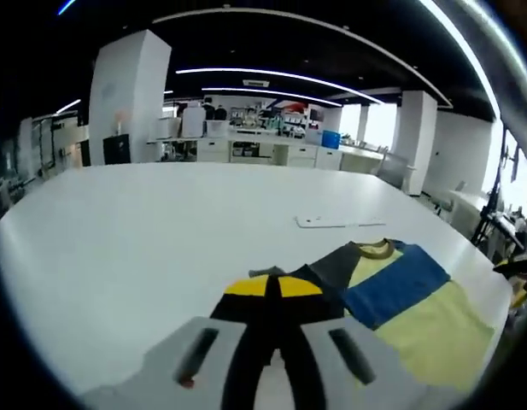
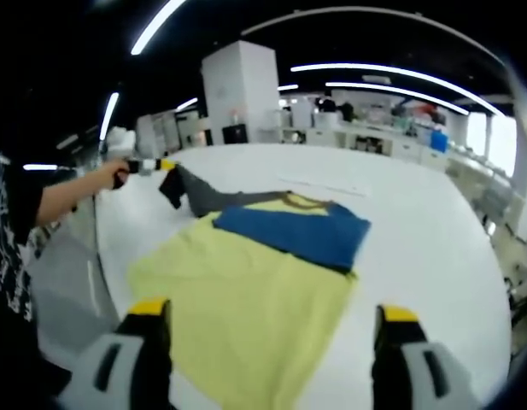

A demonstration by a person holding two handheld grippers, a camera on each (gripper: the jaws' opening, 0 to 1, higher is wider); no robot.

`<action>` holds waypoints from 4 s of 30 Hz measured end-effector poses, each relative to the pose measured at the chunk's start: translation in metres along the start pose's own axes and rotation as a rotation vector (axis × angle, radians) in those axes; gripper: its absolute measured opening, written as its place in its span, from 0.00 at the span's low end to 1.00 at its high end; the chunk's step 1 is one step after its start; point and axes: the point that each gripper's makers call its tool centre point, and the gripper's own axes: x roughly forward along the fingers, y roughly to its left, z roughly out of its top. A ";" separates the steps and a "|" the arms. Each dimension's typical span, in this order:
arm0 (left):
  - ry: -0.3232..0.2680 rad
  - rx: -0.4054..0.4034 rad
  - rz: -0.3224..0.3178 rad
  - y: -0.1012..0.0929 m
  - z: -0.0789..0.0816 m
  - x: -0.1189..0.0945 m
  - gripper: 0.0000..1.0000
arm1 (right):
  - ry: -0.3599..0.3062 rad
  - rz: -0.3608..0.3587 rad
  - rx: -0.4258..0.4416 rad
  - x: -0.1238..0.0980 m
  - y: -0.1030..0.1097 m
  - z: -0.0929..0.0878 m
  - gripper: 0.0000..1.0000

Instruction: Fold the garment on the visible template until the final outline fits inside the template.

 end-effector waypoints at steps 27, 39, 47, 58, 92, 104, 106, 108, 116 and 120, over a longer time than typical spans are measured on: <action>-0.076 -0.033 -0.212 -0.122 0.039 0.044 0.00 | 0.023 -0.027 0.021 -0.003 -0.001 -0.016 0.99; -0.014 -0.058 -0.269 -0.167 0.010 0.069 0.00 | 0.051 -0.036 0.035 -0.005 -0.003 -0.028 0.99; 0.048 -0.094 -0.294 -0.186 -0.019 0.081 0.00 | 0.058 -0.046 0.055 -0.006 -0.004 -0.034 0.99; 0.103 -0.076 -0.359 -0.211 -0.041 0.079 0.00 | 0.073 -0.037 0.056 -0.001 -0.002 -0.038 0.99; 0.299 0.161 -0.494 -0.255 -0.119 0.056 0.16 | 0.083 -0.042 0.062 -0.004 -0.001 -0.040 0.99; 0.211 0.119 -0.396 -0.232 -0.096 0.055 0.51 | 0.054 -0.025 0.048 -0.002 0.001 -0.031 0.99; 0.217 0.112 -0.381 -0.227 -0.097 0.056 0.55 | 0.052 -0.021 0.048 -0.001 0.002 -0.030 0.99; 0.218 0.102 -0.370 -0.222 -0.097 0.054 0.56 | 0.049 -0.021 0.045 -0.001 0.001 -0.029 0.99; 0.228 0.082 -0.336 -0.198 -0.099 0.064 0.53 | 0.047 -0.013 0.040 0.001 0.000 -0.027 0.99; 0.229 0.088 -0.318 -0.187 -0.098 0.070 0.47 | 0.049 -0.011 0.040 0.002 0.000 -0.028 0.99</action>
